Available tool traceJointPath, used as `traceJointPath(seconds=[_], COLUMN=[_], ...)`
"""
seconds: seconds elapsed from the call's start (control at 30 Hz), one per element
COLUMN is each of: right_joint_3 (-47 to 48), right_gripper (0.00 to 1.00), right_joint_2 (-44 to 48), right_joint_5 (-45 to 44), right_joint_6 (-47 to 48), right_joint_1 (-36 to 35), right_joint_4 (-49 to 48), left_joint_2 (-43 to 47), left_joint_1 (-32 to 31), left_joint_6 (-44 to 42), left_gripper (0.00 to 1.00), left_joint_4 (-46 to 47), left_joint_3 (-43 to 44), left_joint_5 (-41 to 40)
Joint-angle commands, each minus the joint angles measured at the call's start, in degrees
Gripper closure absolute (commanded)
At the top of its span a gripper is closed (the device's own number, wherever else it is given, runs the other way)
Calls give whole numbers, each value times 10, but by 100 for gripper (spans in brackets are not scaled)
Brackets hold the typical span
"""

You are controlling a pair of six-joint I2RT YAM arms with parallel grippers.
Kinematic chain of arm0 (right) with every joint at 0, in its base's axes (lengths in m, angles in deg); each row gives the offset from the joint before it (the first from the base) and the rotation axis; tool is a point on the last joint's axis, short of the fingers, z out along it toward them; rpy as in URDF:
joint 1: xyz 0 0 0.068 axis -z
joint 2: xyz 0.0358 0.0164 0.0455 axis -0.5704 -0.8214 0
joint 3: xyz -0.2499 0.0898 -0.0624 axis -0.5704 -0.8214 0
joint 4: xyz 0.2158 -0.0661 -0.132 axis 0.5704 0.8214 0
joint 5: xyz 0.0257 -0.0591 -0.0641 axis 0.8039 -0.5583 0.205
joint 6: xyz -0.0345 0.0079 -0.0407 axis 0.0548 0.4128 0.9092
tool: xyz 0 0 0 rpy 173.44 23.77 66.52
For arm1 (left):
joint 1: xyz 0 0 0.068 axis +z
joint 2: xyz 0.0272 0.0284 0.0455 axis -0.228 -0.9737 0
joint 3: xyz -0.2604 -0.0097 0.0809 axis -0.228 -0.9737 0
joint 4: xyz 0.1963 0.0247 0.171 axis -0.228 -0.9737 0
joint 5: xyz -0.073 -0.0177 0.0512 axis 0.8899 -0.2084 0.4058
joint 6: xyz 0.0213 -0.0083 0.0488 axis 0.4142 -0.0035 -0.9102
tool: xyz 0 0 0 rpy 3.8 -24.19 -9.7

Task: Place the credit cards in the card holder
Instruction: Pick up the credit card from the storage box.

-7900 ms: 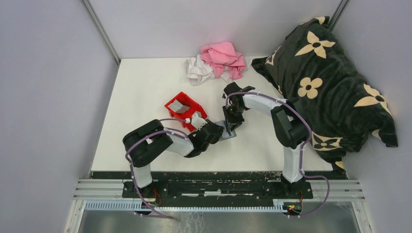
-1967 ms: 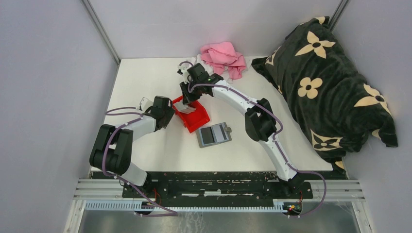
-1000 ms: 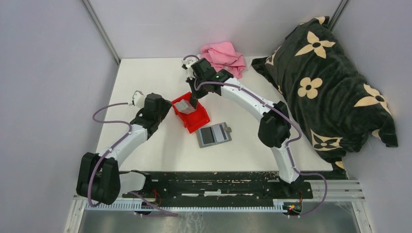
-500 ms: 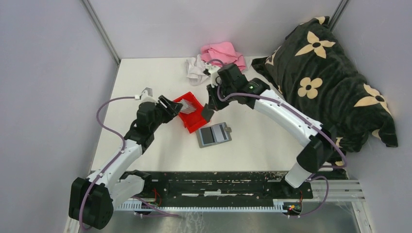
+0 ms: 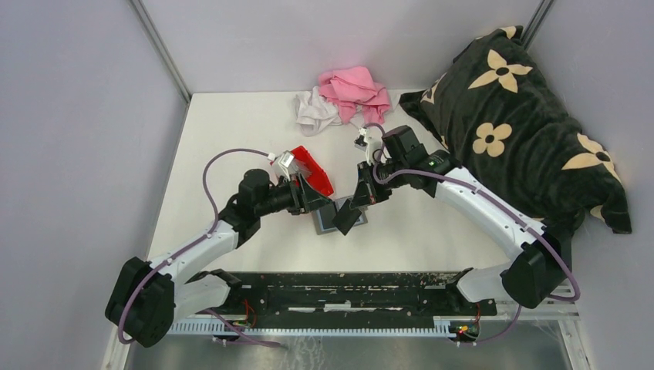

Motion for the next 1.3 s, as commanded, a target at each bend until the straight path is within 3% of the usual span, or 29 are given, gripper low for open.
traceJointPath(seconds=[0.0,0.6,0.8,1.0,1.17,1.2,1.27], right_joint_3=[-32,-71,-79,-75,-67,-65,-56], right_gripper=[99,99,99,99,99,97,84], right_joint_2=[24,-31,-57,-88,-104,-102,-97], right_joint_5=[96,204,218,230,226,222,198], right_joint_6=[-42,-85,-108,-132,-140,-139,-125], right_joint_1=[20,60,61,63,70,73,76], right_joint_4=[-63,-140,-179,-215,-223,-221,-201], left_joint_2=[-19,-84,-98,-121,-147,-149,-149], left_joint_1=[-7,-23,-24,-24,-24,-24,-24], left_joint_6=[-19,22,28,53,78,80,79], left_gripper=[38,39,45,64,95,97,97], left_joint_4=[47,122,134,170,212,215,216], left_joint_3=[15,4,11,8,-1,-1,-3], left_joint_5=[100,197,217,247,259,256,236])
